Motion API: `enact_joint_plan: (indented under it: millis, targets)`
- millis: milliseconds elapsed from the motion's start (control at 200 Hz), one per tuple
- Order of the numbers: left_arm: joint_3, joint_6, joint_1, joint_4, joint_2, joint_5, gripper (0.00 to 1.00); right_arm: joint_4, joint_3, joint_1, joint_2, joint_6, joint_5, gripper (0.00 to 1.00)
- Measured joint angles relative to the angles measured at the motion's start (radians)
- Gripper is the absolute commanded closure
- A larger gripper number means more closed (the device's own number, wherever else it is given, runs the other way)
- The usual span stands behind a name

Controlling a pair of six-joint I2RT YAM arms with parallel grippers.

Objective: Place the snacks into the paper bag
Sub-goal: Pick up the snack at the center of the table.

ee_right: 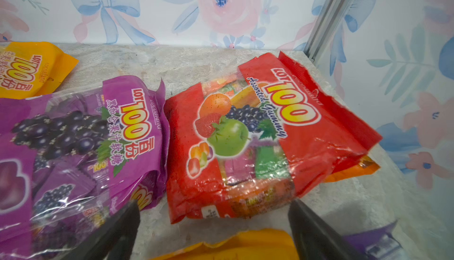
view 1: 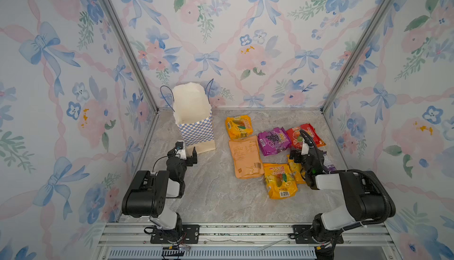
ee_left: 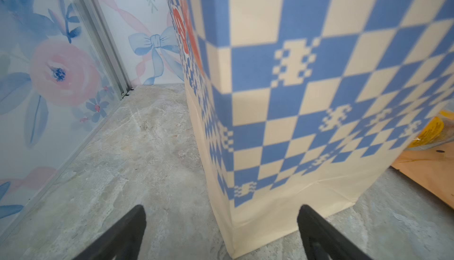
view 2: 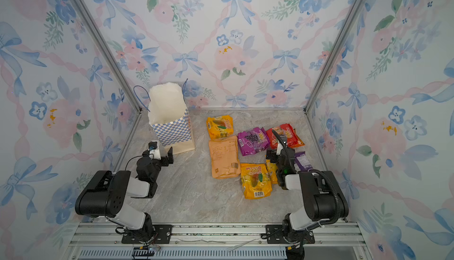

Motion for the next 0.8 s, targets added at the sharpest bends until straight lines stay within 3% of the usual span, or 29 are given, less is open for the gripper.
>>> enact_joint_plan:
  millis: [801]
  targets:
    - [0.0, 0.0, 0.0, 0.0, 0.0, 0.0, 0.02, 0.001, 0.0, 0.006, 0.0, -0.001, 0.016, 0.03]
